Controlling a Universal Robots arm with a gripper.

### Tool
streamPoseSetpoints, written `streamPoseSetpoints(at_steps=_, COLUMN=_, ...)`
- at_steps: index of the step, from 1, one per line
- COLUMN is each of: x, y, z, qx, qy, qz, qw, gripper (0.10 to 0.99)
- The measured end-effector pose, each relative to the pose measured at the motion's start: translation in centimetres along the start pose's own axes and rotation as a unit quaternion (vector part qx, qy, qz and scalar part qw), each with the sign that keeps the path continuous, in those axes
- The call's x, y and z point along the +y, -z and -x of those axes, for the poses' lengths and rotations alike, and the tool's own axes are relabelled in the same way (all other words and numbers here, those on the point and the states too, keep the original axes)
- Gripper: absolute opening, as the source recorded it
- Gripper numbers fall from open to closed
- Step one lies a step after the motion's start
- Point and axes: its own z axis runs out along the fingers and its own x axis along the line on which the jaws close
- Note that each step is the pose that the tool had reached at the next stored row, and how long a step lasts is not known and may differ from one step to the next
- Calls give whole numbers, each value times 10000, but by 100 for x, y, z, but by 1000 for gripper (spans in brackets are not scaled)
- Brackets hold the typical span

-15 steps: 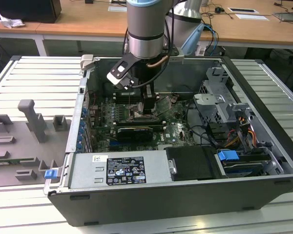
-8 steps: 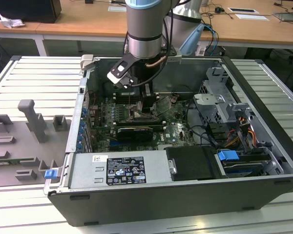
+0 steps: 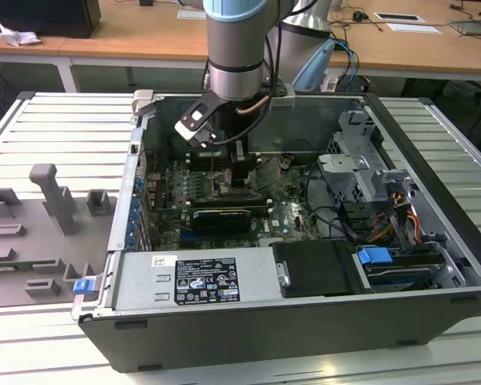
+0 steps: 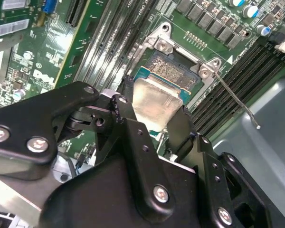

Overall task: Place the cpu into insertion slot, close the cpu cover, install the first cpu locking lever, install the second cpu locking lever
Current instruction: 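Place the cpu into insertion slot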

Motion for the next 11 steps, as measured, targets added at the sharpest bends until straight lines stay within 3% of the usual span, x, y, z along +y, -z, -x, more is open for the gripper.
streamPoseSetpoints(at_steps=4, x=-58, y=-23, z=-16, qx=-1, qy=-5, qz=0, qw=10000, gripper=529)
streamPoseSetpoints(at_steps=7, x=-63, y=-62, z=-71, qx=0, qy=-14, qz=-3, qw=10000, gripper=529)
streamPoseSetpoints(at_steps=11, x=-63, y=-140, z=-78, qx=-7, qy=-113, qz=-13, qw=9999, gripper=529)
